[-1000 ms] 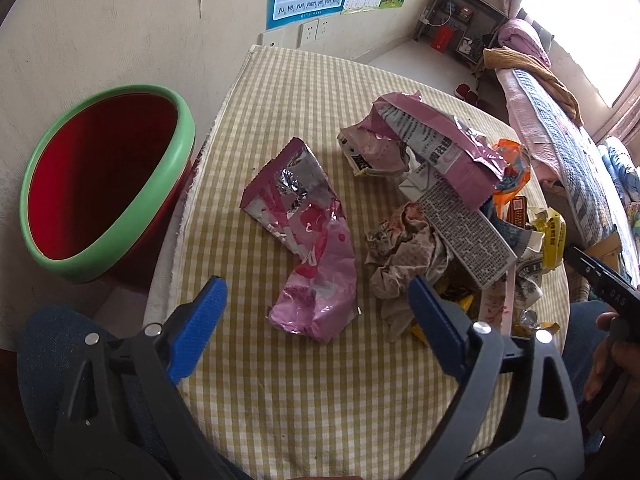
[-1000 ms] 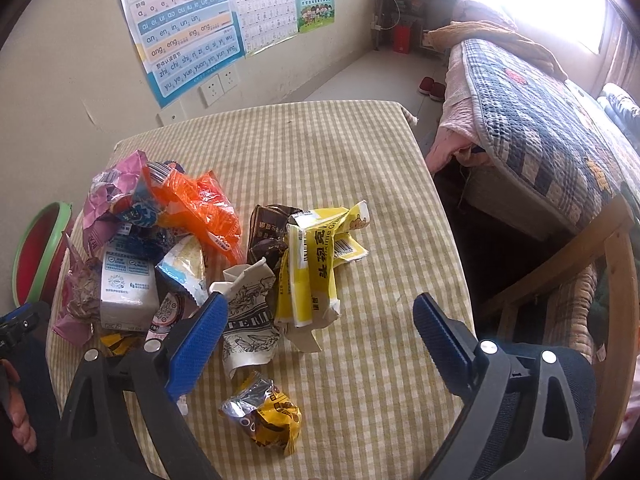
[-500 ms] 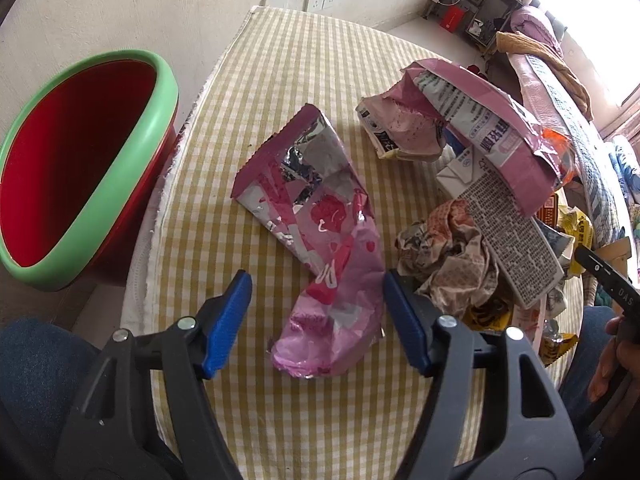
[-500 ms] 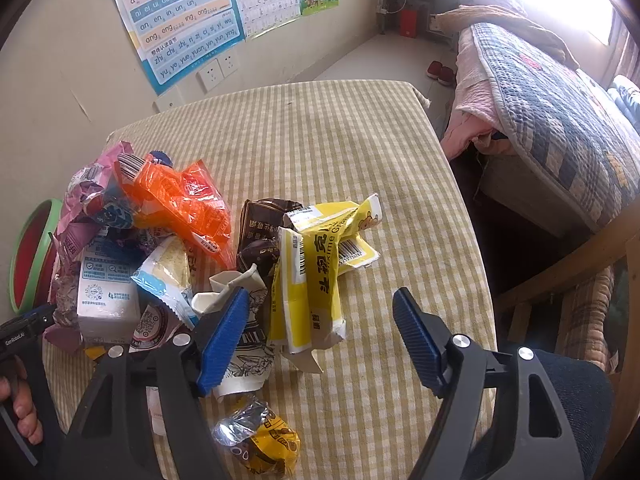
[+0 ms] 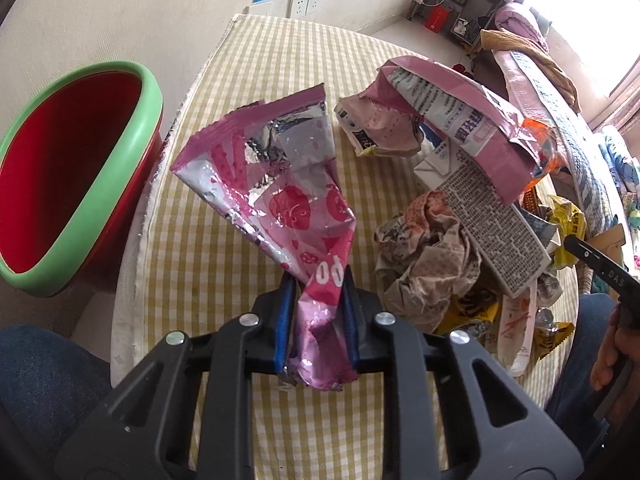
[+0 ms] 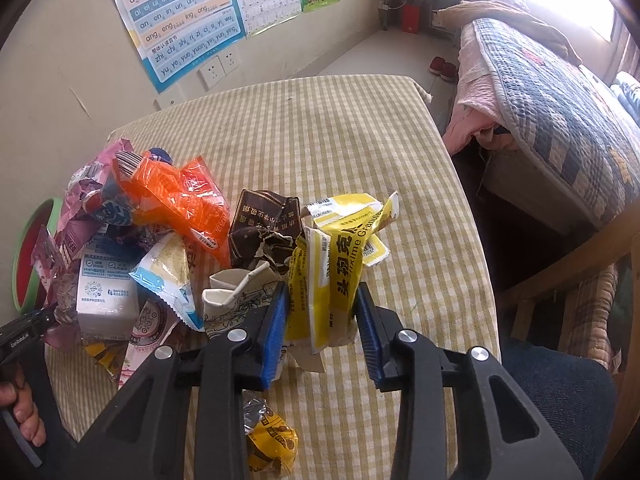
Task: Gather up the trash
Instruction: 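Grasp the pink foil bag with the left tool while the right tool grasps the yellow wrapper, then carry the pink bag and yellow wrapper over the red-green bin with both tools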
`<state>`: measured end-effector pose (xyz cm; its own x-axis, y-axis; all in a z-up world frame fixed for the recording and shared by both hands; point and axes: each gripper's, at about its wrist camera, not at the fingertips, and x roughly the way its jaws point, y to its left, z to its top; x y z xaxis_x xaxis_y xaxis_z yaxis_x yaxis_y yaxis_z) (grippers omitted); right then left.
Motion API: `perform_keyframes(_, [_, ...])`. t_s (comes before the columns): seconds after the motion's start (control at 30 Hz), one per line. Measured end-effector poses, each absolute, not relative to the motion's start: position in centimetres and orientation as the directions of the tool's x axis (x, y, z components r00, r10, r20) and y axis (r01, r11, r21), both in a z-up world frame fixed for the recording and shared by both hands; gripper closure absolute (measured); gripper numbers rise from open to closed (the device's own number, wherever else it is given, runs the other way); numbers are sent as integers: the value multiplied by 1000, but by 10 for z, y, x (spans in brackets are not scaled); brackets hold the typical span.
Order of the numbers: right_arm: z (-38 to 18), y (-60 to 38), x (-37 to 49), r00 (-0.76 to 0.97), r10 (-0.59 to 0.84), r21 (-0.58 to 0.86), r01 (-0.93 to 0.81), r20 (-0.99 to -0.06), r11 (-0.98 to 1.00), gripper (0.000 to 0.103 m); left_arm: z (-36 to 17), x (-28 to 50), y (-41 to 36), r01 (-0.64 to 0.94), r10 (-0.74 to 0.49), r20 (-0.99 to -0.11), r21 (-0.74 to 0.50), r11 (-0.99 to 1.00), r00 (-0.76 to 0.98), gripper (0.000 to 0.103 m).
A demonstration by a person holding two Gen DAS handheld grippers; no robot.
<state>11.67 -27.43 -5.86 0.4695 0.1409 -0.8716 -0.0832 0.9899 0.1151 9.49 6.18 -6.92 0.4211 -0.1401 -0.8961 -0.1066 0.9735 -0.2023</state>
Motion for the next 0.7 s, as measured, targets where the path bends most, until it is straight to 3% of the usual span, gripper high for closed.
perform_keyframes(0.07, [-54,-275,114,480,136,110,-82,-867,991,84,-64,92,61,-101,-136,-890,-198,975,435,85])
perform_keyframes(0.43, [-29,-282,103,526,137,116,-73,-839,991,88,-38,65,67,-100,-125,-865,-196,975,486,89])
perform_keyframes(0.7, [-44,-278,104,472,169,148,-82,-865,986,87,-35,55,70,-105,-139,-861,-216,971,489,88])
